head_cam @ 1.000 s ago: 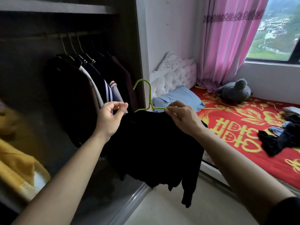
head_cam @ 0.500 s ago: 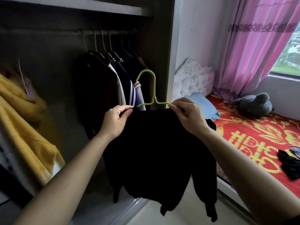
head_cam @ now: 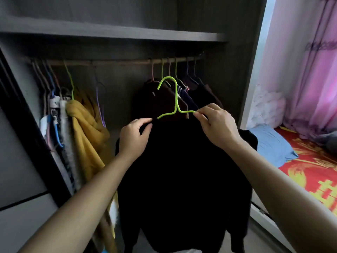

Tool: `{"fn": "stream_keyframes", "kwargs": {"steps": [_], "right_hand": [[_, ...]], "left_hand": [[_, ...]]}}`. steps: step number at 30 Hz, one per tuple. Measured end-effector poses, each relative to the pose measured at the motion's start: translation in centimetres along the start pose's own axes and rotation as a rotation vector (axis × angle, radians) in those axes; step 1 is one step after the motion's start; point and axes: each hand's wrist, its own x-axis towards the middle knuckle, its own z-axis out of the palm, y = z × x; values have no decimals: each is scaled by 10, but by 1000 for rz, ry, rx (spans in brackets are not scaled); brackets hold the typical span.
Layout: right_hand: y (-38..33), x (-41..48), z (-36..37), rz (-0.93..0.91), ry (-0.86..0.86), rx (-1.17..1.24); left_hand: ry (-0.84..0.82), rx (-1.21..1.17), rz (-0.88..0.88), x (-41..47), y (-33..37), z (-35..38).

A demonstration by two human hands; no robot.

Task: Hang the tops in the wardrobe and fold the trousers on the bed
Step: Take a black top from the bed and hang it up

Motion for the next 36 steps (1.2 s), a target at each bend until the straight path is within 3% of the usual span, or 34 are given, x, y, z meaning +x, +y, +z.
{"fn": "stream_keyframes", "kwargs": {"steps": [4, 9, 20, 25, 28, 32, 36], "right_hand": [[-19, 50, 27, 6, -12, -78], [-22, 108, 72, 23, -9, -127], [-19, 254, 134, -56, 89, -152], [-21, 264, 175, -40, -124, -133], [-21, 256, 191, -10, -260, -27], [-18, 271, 192, 123, -394, 316], [-23, 268, 205, 199, -438, 592]], "left_hand": [[-128, 244, -13, 47, -26, -29], [-154, 565, 4, 93, -43, -53], [51, 1047, -34, 219, -71, -52], [8, 1062, -172, 246, -96, -40], [30, 1083, -150, 243, -108, -36], [49, 1045, -132, 246, -104, -38], [39, 993, -135, 246, -101, -39]]}}
